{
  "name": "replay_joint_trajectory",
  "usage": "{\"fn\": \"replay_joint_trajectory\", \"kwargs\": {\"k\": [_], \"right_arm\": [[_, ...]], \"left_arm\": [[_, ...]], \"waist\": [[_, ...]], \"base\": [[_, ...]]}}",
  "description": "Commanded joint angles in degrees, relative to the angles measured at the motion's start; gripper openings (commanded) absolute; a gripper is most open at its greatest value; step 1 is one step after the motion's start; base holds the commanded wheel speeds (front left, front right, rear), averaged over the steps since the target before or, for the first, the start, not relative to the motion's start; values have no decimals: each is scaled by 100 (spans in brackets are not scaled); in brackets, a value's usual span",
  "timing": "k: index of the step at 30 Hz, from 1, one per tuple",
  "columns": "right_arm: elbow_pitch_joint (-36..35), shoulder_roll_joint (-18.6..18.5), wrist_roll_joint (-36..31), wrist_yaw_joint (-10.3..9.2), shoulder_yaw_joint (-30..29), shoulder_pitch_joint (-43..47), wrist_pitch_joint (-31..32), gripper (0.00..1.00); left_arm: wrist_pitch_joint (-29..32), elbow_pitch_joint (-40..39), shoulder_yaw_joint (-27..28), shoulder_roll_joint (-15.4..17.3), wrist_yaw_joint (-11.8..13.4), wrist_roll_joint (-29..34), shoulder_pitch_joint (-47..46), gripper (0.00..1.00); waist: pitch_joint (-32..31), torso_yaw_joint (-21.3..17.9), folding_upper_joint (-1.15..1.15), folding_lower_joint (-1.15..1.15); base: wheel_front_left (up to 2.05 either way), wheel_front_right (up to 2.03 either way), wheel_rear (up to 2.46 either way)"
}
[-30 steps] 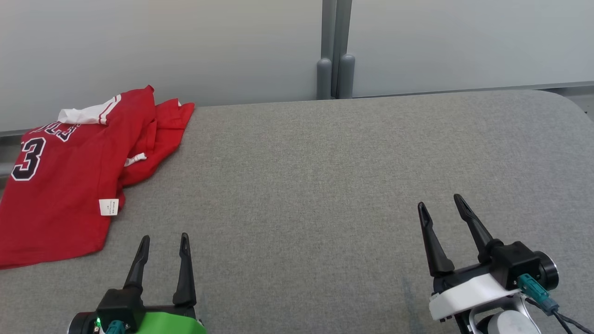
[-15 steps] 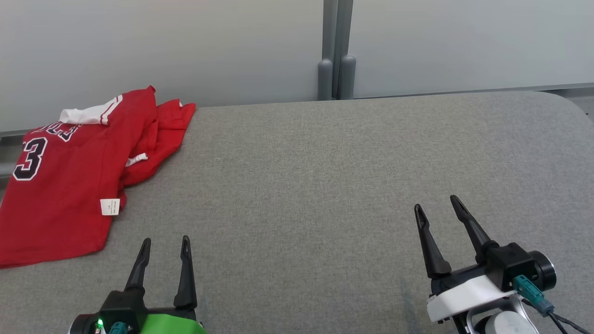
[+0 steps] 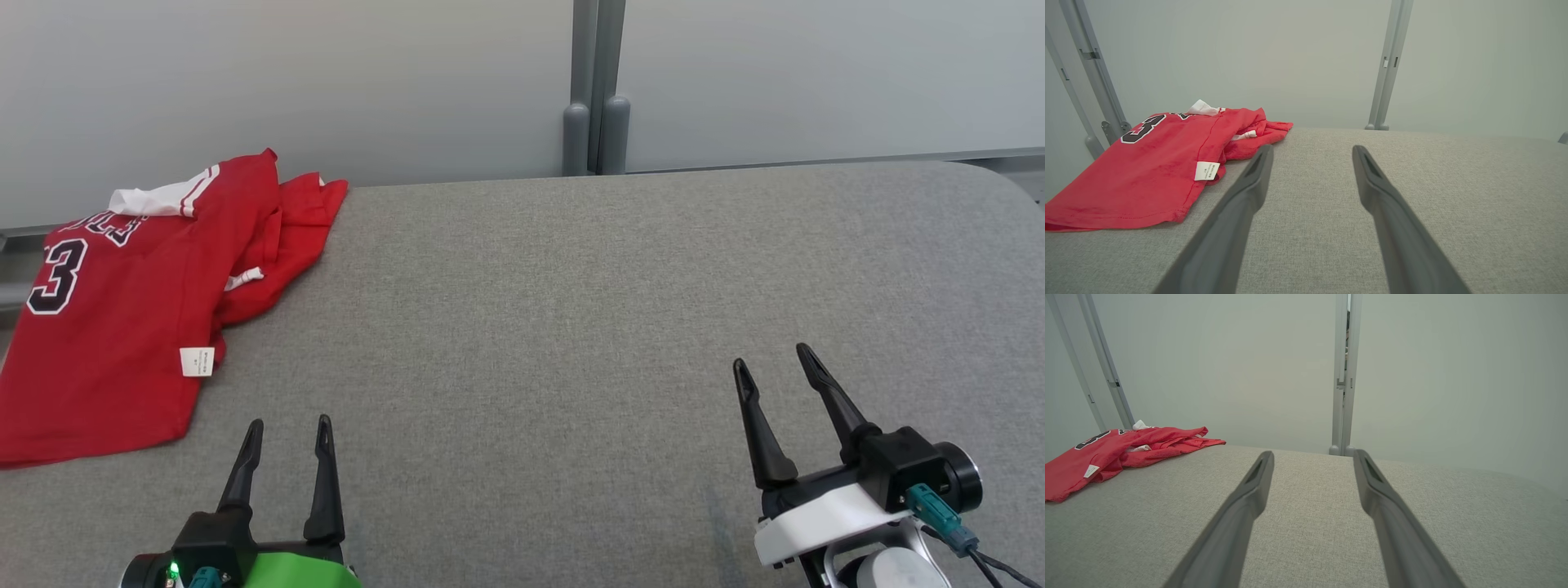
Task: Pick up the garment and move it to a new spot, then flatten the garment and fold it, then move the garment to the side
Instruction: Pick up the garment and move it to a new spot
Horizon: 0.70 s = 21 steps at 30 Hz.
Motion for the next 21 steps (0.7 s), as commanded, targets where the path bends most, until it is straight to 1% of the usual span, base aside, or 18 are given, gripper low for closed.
{"fn": "replay_joint_trajectory", "kwargs": {"k": [1, 4, 9, 21], "right_arm": [[11, -26, 32, 3, -22, 24, -18, 100], [4, -25, 41, 3, -36, 47, -18, 100], [14, -24, 37, 3, -43, 70, -18, 100], [-9, -25, 55, 3, 2, -6, -18, 100]], "left_arm": [[-4, -6, 25, 34, 25, -12, -13, 100], [-4, -13, 18, 34, 29, -5, -21, 100], [-4, -24, -2, 34, 22, 29, -81, 100], [-1, -48, 80, 30, 35, 13, -78, 100]], "waist": [[-4, 28, 56, 0], [-5, 81, 56, 0], [12, 352, 56, 0], [138, 1401, 56, 0]], "base": [[0, 0, 0], [0, 0, 0], [0, 0, 0], [0, 0, 0]]}}
